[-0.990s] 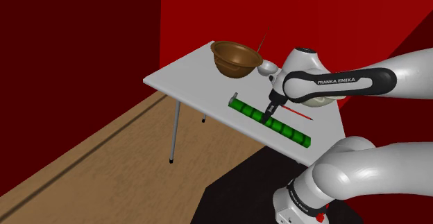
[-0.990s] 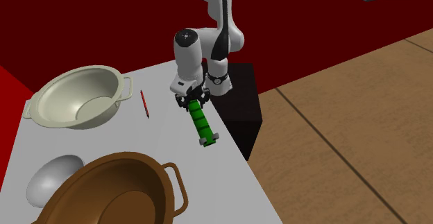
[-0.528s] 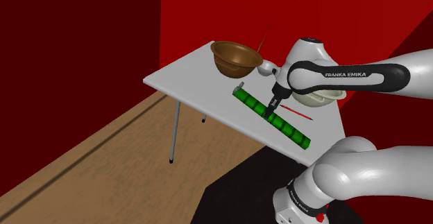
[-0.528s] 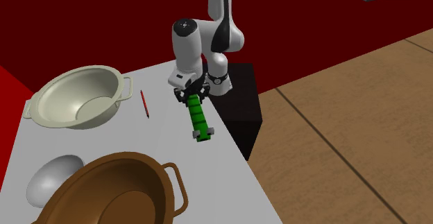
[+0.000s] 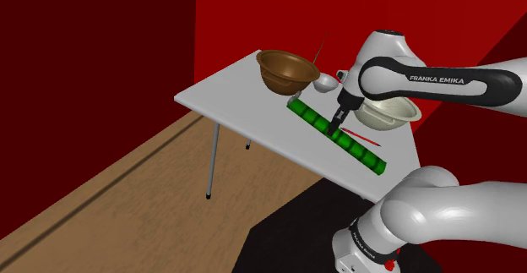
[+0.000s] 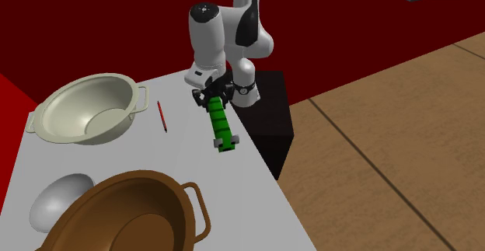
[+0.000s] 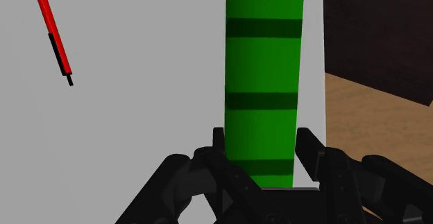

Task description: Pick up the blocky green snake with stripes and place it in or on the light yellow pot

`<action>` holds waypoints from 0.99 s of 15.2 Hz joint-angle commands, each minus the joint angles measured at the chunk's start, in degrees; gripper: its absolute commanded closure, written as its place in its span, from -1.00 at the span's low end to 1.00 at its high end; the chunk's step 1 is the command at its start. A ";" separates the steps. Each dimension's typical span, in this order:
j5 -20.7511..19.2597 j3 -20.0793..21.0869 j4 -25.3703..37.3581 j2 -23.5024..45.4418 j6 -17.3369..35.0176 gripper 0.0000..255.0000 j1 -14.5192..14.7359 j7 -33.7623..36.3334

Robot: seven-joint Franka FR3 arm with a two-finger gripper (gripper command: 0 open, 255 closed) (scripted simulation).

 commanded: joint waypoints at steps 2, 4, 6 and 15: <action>0.34 0.32 1.90 -0.75 -2.64 1.00 0.11 -0.15; 0.57 0.56 3.22 -1.15 -4.35 1.00 0.20 -0.22; 0.80 0.79 4.57 -1.48 -6.03 1.00 0.29 -0.29; 1.75 1.74 11.11 -2.09 -13.18 1.00 0.67 -0.61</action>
